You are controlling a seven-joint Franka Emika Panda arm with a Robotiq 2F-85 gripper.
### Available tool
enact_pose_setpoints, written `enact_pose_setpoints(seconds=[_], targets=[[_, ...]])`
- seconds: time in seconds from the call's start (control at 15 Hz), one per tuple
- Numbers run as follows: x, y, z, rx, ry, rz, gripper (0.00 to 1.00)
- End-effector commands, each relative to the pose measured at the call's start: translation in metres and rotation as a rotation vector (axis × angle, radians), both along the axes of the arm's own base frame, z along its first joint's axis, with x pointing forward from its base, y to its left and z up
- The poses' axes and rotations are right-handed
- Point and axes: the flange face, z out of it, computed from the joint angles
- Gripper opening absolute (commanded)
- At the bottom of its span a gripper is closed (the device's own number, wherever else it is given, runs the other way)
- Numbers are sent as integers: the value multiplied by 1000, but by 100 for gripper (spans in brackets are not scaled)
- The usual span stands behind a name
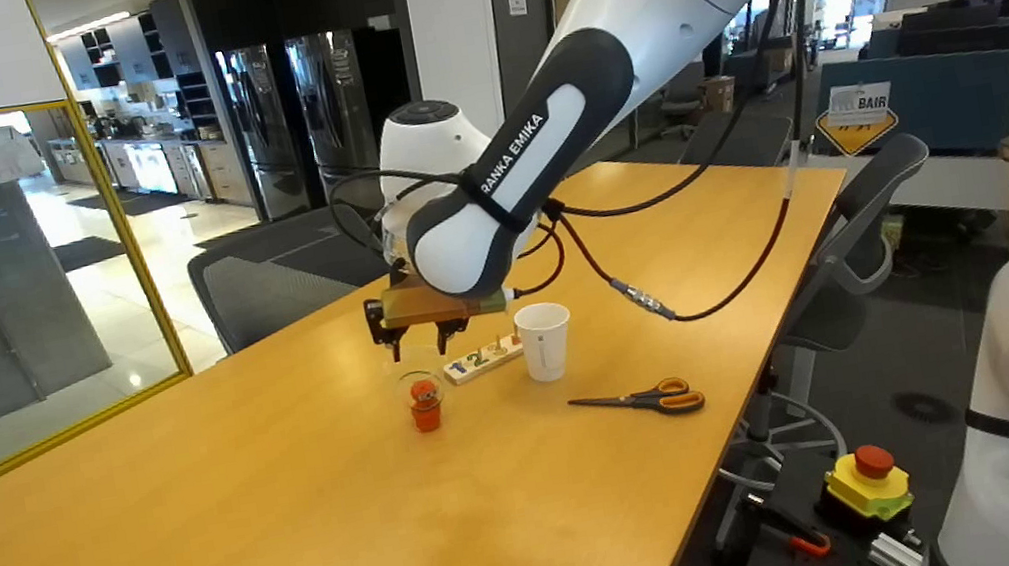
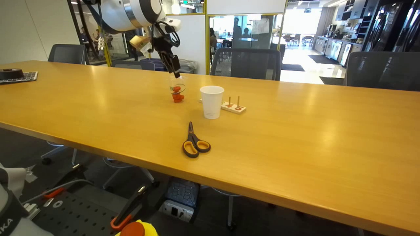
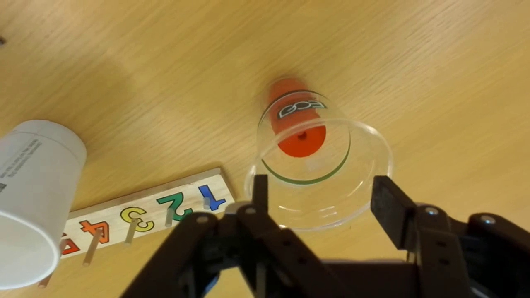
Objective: Pick up the coloured tiles and put them in the cups
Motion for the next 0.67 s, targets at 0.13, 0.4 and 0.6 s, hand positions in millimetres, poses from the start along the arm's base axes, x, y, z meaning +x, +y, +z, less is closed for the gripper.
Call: enact_pose_setpoints(seconds=[0.13, 0.4, 0.6], targets=[[-7, -11, 25, -17, -14, 20, 100], [-42, -33, 74, -41, 42, 118, 100], [-74, -58, 116, -69, 88, 149, 100]])
